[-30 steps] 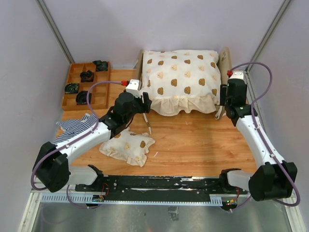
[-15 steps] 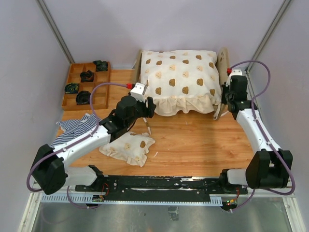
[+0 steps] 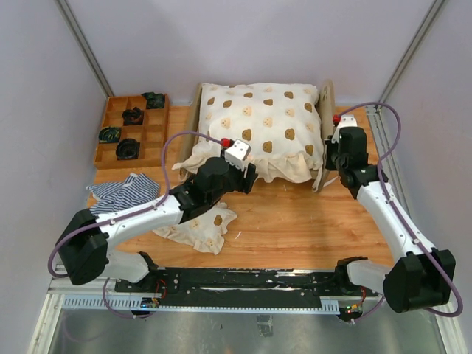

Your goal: Set up the pet bed

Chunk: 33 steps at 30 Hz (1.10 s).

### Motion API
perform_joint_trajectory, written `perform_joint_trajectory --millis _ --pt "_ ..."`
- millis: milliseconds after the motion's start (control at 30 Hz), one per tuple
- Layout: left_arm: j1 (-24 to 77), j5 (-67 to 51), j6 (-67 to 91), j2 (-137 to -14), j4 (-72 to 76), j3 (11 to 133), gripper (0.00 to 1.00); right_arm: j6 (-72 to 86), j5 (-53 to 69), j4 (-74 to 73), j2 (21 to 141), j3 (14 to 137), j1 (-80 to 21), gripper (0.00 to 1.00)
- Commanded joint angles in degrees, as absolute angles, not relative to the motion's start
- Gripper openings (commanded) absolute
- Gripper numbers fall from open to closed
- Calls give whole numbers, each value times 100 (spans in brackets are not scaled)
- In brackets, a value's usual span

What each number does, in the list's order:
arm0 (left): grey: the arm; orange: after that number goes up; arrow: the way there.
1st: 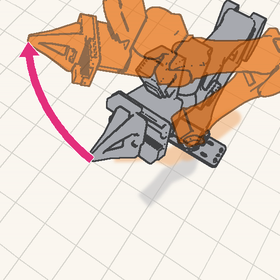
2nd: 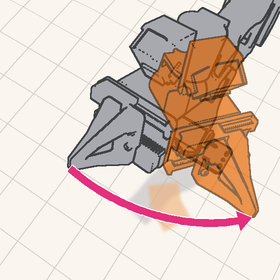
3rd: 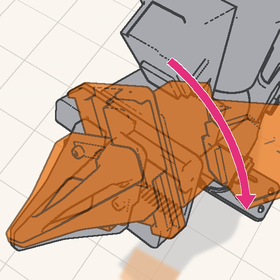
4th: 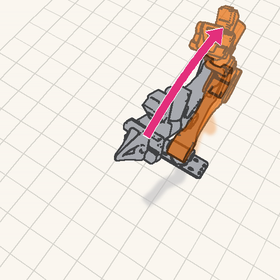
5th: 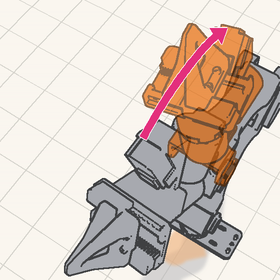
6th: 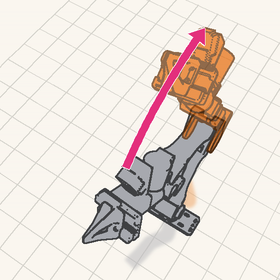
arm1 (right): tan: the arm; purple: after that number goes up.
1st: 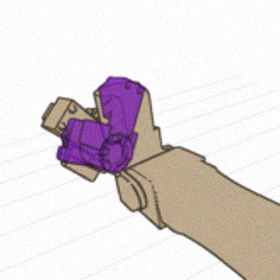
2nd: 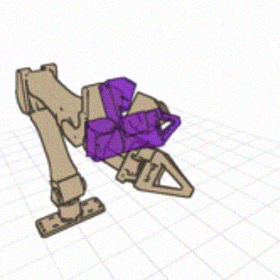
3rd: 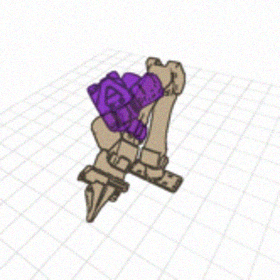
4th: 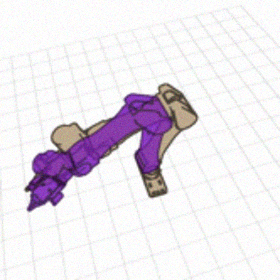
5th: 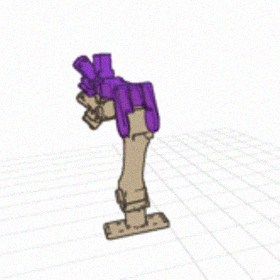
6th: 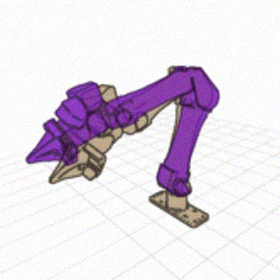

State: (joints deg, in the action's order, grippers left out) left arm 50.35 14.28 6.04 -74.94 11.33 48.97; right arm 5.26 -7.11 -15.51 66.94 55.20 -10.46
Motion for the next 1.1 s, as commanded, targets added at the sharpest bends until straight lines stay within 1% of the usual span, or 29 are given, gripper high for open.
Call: perform_joint_trajectory --millis 0,133,267,333,500,600,700,867,900,933,967,1067 --pt "5288 1400 410 -7828 1779 5134 66 211 -375 -1590 6567 5523 -1354 6" --pt "5449 1310 589 -8320 1899 5497 66 313 -706 -2197 6559 5748 -1354 36" --pt "5668 1359 797 -8907 2047 5932 67 648 -902 -2649 6148 5639 -1362 45" --pt "5731 1336 965 -9195 2318 6035 67 861 -917 -2633 5847 5419 -1355 47" --pt "5889 1378 1316 -9878 2595 6556 67 1243 -915 -2589 5095 4798 -1361 47" --pt "5928 1542 1546 -10265 2706 6824 68 1378 -1332 -2450 4670 4428 -1357 47" --pt "5950 1773 1634 -10627 2702 7025 68 1356 -1512 -2339 4496 4303 -1353 48" --pt "5971 2357 1651 -11106 2694 7322 67 1374 -1199 -2116 4438 4144 -1345 46" --pt "5969 2427 1626 -11154 2690 7351 65 1357 -1031 -2015 4432 4083 -1346 46" --pt "5970 2502 1595 -11183 2679 7358 59 1328 -861 -1914 4423 4014 -1349 46" --pt "5976 2569 1546 -11183 2673 7346 51 1292 -718 -1808 4413 3931 -1351 46" --pt "5972 2747 1429 -11029 2695 7221 18 1212 -504 -1567 4433 3754 -1347 45"
